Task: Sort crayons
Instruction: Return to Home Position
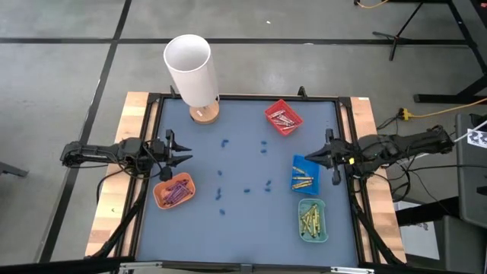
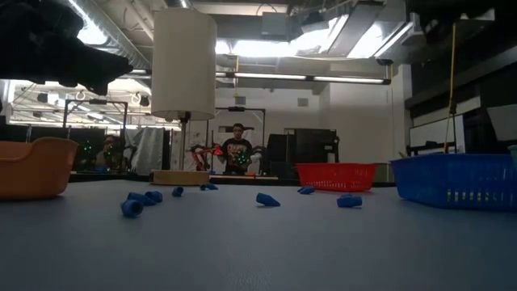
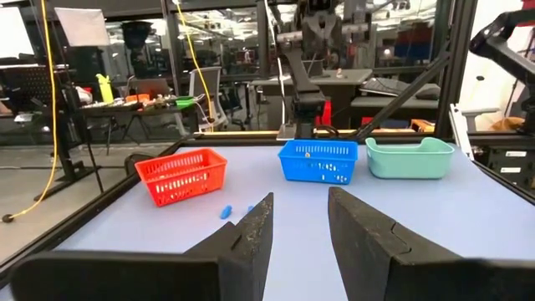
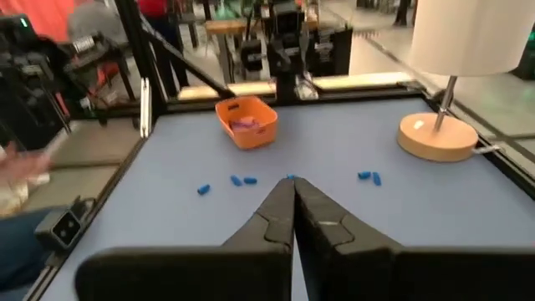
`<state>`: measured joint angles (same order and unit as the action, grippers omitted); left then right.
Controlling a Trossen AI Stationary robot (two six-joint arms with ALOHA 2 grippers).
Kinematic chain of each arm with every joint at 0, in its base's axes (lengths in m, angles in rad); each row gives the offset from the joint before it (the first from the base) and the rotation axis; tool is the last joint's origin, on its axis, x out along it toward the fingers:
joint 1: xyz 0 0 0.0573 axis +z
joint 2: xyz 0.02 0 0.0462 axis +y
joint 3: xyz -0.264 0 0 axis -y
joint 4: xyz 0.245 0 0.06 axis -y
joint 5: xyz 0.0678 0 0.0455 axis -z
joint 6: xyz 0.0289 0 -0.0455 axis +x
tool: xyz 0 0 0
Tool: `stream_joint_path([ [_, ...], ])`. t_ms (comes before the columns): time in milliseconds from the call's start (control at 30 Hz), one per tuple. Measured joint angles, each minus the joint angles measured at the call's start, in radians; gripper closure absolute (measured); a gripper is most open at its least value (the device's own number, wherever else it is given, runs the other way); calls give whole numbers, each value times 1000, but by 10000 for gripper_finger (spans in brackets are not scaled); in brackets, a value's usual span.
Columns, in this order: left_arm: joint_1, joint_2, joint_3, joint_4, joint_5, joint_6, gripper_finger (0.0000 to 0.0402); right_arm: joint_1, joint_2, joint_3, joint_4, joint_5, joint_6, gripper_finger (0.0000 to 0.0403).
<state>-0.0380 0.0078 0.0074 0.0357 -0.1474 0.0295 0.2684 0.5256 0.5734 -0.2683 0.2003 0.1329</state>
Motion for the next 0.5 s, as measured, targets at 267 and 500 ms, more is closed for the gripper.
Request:
stream_joint_path([
  [267, 0, 0, 0, 2, 0, 0, 300, 0, -196, -237, 116, -1, 18, 393],
  [500, 0, 0, 0, 2, 0, 0, 300, 0, -433, -323, 103, 20, 12, 393],
])
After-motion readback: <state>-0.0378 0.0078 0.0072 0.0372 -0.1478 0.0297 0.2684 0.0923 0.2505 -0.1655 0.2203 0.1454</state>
